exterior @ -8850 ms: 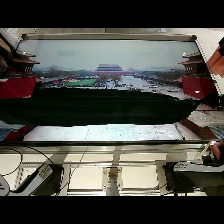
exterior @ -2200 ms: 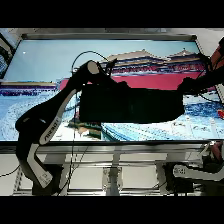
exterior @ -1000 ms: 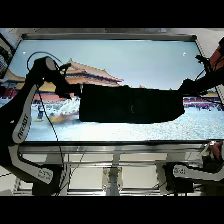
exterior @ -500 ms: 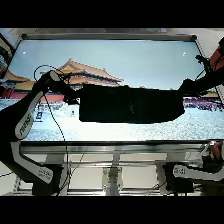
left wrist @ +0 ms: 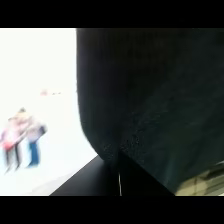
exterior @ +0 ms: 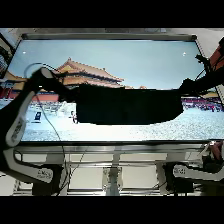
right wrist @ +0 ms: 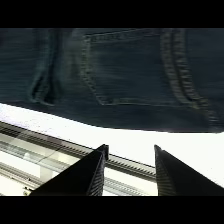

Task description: Fold the clothes and pants, and hang the long-sleeved shirts on hangers.

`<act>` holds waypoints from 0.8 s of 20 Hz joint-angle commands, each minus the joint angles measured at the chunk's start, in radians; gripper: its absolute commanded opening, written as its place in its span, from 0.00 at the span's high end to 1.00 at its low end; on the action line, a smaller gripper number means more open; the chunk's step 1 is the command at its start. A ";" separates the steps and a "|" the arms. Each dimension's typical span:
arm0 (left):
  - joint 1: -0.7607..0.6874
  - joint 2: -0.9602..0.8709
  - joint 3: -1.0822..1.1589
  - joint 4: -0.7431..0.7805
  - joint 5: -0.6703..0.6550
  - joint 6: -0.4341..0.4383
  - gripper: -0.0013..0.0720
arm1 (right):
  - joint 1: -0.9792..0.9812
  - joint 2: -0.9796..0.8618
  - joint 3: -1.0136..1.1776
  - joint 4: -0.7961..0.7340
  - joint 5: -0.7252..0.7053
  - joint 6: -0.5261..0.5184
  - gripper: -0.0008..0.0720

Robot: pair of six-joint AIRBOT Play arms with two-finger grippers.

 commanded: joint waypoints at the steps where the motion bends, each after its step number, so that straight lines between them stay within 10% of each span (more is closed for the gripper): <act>1: 0.093 0.171 0.004 0.044 -0.045 -0.082 0.95 | 0.001 0.001 0.000 0.001 -0.022 -0.002 0.53; 8: 0.197 0.385 0.174 0.037 -0.167 -0.112 0.95 | 0.001 0.001 0.000 0.002 -0.076 -0.008 0.53; 16: -0.008 0.311 0.389 -0.024 -0.187 -0.178 0.96 | 0.001 0.000 0.000 0.002 -0.080 -0.009 0.53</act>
